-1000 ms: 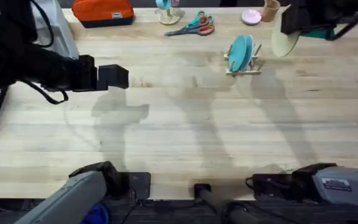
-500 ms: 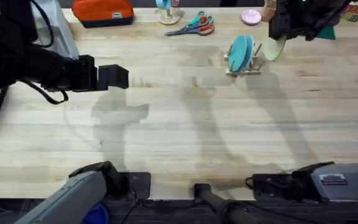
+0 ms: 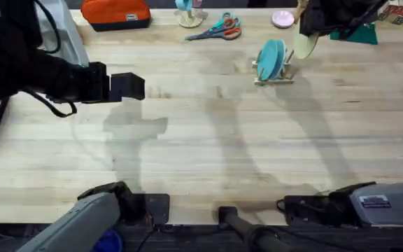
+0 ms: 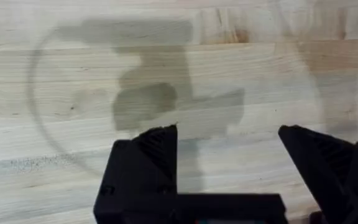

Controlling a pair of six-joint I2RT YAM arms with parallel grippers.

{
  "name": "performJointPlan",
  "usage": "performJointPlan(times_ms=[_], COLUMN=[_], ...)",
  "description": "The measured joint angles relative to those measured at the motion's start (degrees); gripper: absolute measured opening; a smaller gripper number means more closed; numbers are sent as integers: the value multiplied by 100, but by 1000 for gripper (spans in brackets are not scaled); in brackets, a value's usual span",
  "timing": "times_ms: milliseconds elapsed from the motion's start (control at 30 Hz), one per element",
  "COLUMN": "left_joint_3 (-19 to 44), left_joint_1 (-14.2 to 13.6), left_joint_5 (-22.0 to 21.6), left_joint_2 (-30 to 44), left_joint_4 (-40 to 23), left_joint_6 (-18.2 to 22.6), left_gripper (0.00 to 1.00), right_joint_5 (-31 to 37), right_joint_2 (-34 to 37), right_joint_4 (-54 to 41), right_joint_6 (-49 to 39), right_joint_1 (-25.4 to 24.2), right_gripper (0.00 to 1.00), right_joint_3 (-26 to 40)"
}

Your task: Pick up the plates from the table one by one and place each into a slot on the dish rack.

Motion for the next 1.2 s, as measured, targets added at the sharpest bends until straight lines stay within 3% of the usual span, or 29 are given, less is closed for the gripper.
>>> performJointPlan(times_ms=[767,1200], left_joint_3=[-4,-4], left_joint_1=[0,0], left_joint_5=[0,0], left_joint_2=[0,0], left_joint_4=[0,0], left_joint_6=[0,0], left_gripper=[995,995], right_joint_5=[-9,-149], right_joint_2=[863,890], right_joint_4=[383,433], right_joint_6=[0,0], right_joint_1=[-114,-140], right_gripper=[29,29], right_joint_3=[13,13])
